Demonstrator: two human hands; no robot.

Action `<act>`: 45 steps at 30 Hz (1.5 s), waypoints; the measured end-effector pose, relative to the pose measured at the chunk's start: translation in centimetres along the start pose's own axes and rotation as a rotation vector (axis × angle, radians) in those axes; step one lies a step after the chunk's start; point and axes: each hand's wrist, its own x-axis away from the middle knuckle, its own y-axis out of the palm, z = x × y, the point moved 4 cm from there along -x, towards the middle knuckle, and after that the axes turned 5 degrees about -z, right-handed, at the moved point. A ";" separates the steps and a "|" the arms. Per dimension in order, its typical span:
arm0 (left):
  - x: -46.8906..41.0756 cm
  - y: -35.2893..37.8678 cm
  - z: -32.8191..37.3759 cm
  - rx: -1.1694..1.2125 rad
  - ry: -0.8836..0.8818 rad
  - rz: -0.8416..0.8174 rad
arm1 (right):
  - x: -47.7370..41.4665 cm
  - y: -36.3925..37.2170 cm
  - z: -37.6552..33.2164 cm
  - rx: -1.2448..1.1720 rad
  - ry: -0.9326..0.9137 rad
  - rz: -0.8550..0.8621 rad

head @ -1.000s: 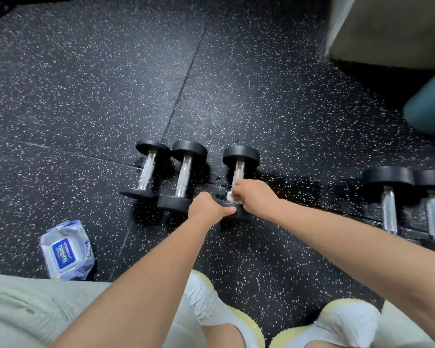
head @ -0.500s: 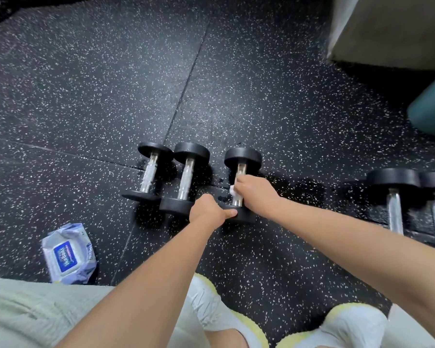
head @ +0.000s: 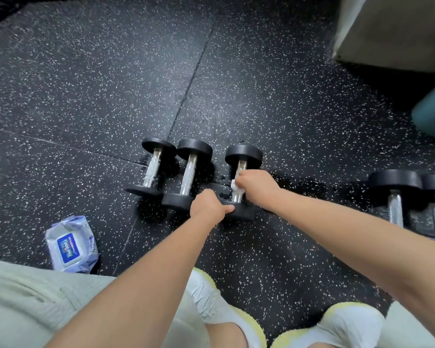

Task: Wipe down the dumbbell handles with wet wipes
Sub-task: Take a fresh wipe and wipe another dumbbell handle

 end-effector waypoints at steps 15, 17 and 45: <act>1.1 -0.1 1.3 -0.094 -0.080 0.019 | -0.2 1.6 -0.4 -0.122 -0.042 -0.003; 1.1 -0.3 1.4 -0.116 -0.074 0.027 | -1.2 0.6 0.5 -0.152 0.048 0.051; -0.4 -2.1 -0.4 -0.126 -0.001 0.020 | -2.2 0.3 -1.2 -0.148 0.071 0.137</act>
